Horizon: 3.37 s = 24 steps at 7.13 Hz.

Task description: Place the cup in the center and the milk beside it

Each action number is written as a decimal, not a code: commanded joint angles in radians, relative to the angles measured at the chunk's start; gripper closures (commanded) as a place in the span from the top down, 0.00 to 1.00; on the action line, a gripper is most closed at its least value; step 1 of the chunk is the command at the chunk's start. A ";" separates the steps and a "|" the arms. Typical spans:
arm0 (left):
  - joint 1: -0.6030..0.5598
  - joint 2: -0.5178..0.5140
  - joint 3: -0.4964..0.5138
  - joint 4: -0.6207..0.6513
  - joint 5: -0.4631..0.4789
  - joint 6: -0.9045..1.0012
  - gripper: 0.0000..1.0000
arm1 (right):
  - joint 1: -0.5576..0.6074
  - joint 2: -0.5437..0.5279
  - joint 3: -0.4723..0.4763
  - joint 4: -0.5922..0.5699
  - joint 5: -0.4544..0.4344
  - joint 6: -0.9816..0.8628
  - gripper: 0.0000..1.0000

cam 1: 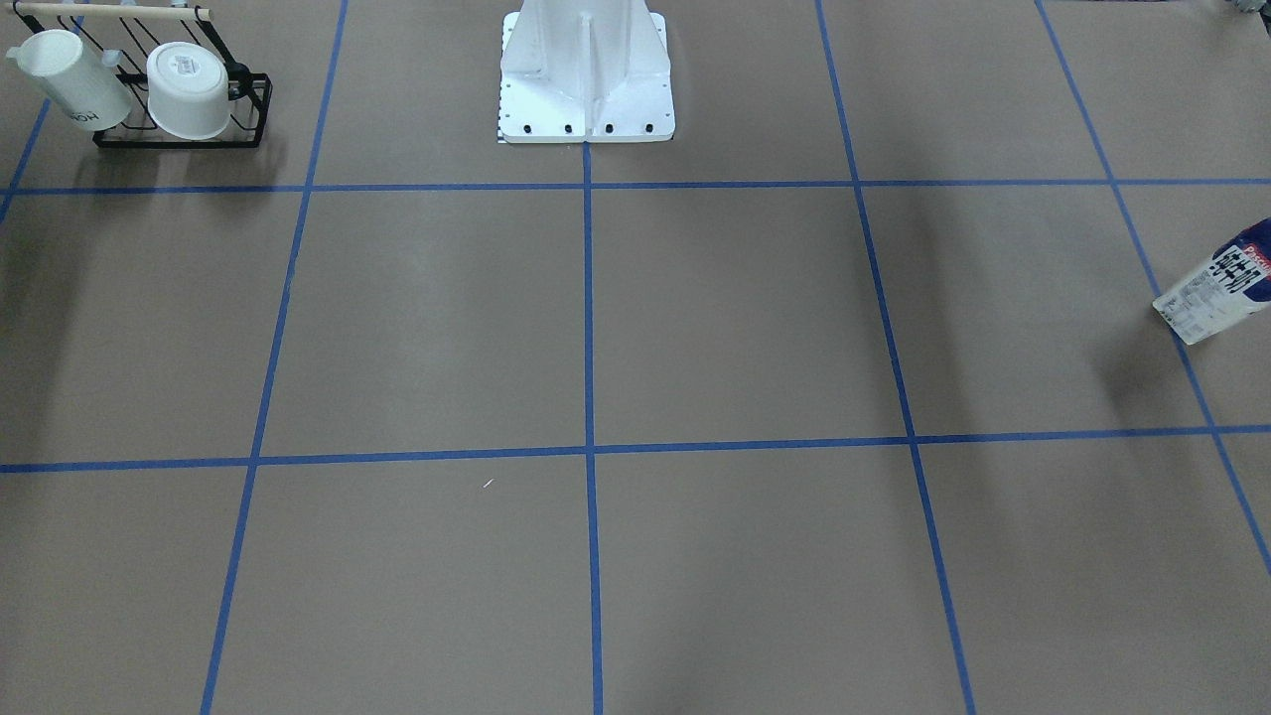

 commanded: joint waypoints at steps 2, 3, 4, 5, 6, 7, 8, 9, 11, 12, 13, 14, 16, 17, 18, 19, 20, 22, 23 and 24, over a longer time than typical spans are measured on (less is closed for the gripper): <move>0.001 -0.004 -0.002 0.000 0.000 0.002 0.98 | 0.000 -0.002 -0.009 0.002 0.000 -0.001 1.00; 0.001 -0.004 -0.005 0.000 0.000 0.003 0.98 | 0.000 0.004 -0.010 0.002 -0.001 -0.001 1.00; 0.001 -0.005 -0.006 0.000 0.000 0.002 0.98 | 0.000 0.003 -0.006 0.002 -0.001 -0.005 1.00; 0.001 -0.005 -0.011 -0.002 0.000 0.003 0.98 | 0.000 0.003 -0.001 0.002 0.000 -0.008 1.00; 0.001 -0.005 -0.010 -0.009 0.000 0.006 0.98 | 0.000 0.003 0.002 0.002 0.003 -0.008 1.00; 0.001 -0.005 -0.008 -0.017 0.000 0.006 0.98 | 0.000 0.003 0.002 0.002 0.005 -0.008 1.00; 0.001 -0.005 -0.008 -0.017 0.000 0.006 0.98 | 0.000 -0.003 0.004 0.002 0.005 -0.010 1.00; 0.001 -0.005 -0.010 -0.019 0.000 0.008 0.98 | 0.000 -0.003 0.005 0.002 0.003 -0.010 1.00; 0.001 -0.008 -0.011 -0.017 0.002 0.008 0.98 | 0.000 -0.002 0.007 0.002 0.003 -0.008 1.00; 0.001 -0.010 -0.014 -0.016 0.000 0.009 0.98 | 0.000 -0.002 0.007 0.002 0.005 -0.007 1.00; 0.001 -0.011 -0.016 -0.014 0.003 0.009 0.98 | 0.000 -0.002 0.007 0.002 0.005 -0.007 1.00; 0.001 -0.012 -0.019 -0.014 0.002 0.008 0.98 | 0.000 -0.002 0.007 0.002 0.005 -0.008 1.00; 0.001 -0.010 -0.016 -0.017 0.002 0.011 0.98 | 0.000 0.009 0.013 0.002 0.008 -0.010 1.00; 0.001 -0.010 -0.016 -0.017 0.002 0.009 0.98 | 0.000 0.009 0.014 0.002 0.007 -0.010 1.00; 0.001 -0.008 -0.020 -0.019 0.000 0.012 0.98 | 0.000 0.009 0.019 0.002 0.010 -0.008 1.00; 0.001 -0.010 -0.014 -0.019 0.002 0.008 0.98 | 0.000 0.010 0.034 0.002 0.010 -0.007 1.00; 0.001 -0.010 -0.019 -0.025 0.000 0.009 0.98 | 0.000 0.007 0.036 0.002 0.008 -0.001 1.00; 0.002 0.007 -0.010 -0.092 0.002 0.003 0.98 | -0.005 0.026 0.034 -0.007 0.019 -0.001 1.00; 0.002 0.007 -0.007 -0.094 0.005 0.002 0.98 | -0.005 0.014 0.028 -0.010 0.040 0.001 1.00; 0.002 0.007 -0.007 -0.094 0.002 0.003 0.98 | -0.005 0.018 -0.007 -0.001 0.063 -0.001 1.00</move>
